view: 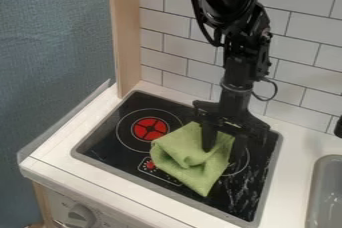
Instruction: Fold the cloth from left to right
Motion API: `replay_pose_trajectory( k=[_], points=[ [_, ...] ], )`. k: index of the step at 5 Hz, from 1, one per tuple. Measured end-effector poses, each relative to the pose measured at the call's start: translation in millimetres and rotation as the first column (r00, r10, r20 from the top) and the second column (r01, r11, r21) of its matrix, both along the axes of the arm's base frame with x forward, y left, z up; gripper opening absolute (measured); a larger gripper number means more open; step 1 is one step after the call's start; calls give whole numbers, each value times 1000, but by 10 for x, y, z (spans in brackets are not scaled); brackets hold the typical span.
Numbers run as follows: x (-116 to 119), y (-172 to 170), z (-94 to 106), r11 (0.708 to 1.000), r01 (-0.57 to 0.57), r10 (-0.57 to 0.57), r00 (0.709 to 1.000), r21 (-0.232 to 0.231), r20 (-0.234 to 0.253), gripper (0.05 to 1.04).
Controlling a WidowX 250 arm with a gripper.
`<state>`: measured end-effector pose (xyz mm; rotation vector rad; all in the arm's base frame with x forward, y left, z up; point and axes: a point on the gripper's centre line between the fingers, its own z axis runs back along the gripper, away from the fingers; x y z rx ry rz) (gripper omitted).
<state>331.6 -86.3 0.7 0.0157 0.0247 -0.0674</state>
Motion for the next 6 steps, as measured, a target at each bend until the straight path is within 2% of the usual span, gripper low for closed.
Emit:
replay_pose_trajectory(
  k=[1, 2, 4, 5, 6],
  points=[
    [18, -8, 114, 1000, 0, 1, 1000, -16, 27, 995],
    [-5, 22, 170, 1000, -10, 11, 999, -13, 36, 1011],
    [10, 81, 403, 999, -33, 34, 996, -12, 85, 999],
    [-25, 124, 679, 999, -41, 43, 988, -13, 151, 1000],
    [-82, 233, 828, 999, -46, 46, 983, -4, 179, 1000]
  ],
)
